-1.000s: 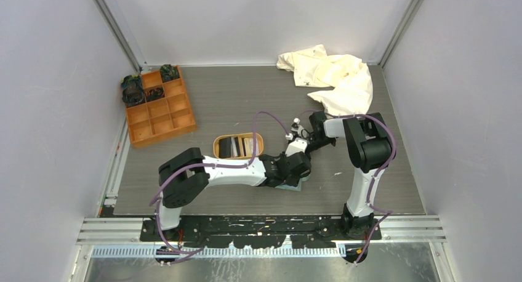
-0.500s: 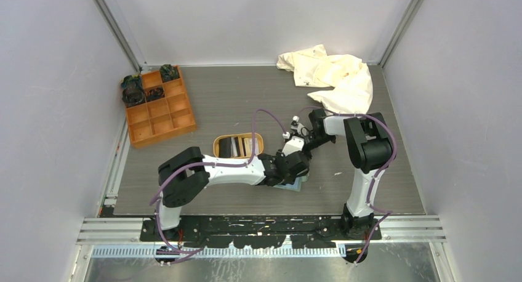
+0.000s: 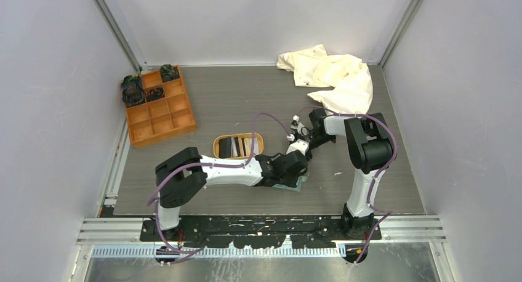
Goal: Put the credit cards into the card holder
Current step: Insert the credit card into the card holder.
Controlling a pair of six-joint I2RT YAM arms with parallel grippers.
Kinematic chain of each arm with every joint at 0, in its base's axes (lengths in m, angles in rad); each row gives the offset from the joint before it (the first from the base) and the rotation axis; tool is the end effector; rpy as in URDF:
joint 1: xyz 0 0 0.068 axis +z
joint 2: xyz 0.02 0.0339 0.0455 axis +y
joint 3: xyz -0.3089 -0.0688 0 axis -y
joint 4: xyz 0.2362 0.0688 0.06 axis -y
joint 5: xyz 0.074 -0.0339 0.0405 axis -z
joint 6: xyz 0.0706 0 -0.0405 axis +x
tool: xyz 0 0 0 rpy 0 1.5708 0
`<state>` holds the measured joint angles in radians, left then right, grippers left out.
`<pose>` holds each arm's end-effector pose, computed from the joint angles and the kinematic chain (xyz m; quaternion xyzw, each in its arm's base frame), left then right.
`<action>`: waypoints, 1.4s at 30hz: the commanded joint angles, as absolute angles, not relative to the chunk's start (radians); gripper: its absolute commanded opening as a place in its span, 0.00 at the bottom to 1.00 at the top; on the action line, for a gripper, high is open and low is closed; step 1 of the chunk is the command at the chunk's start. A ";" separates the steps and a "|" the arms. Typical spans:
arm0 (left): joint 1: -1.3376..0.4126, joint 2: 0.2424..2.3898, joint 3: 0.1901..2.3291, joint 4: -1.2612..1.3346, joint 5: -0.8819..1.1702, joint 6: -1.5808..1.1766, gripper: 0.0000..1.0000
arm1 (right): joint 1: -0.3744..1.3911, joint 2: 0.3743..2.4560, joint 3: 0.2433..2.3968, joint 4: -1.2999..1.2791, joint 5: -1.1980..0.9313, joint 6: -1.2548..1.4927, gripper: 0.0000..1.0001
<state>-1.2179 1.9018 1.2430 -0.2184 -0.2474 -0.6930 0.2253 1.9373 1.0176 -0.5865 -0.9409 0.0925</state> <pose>0.1666 -0.4022 0.1989 0.2016 0.9122 -0.2084 0.2895 0.3080 0.1291 0.1350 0.0737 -0.8880 -0.4519 0.0433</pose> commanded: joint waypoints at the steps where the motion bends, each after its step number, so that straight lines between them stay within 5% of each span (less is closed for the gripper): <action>1: -1.216 1.926 1.317 -0.207 -0.229 -0.670 0.23 | 0.229 1.917 1.037 -0.588 -0.957 0.090 0.33; 20: -1.210 1.969 1.356 -0.405 -0.406 -0.692 0.41 | 0.237 1.914 1.056 -0.624 -0.942 0.066 0.39; 26: -1.203 1.946 1.344 -0.401 -0.414 -0.674 0.43 | 0.236 1.883 1.086 -0.675 -0.929 0.021 0.47; 42: -1.199 1.676 1.134 -0.182 -0.350 -0.603 0.43 | 0.199 1.754 1.138 -0.790 -0.922 -0.134 0.47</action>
<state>-1.2030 1.8172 1.1885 -0.3092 -0.3531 -0.6350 0.2108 1.8313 1.1084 -0.7601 -0.9173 -0.0757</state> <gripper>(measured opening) 0.435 0.474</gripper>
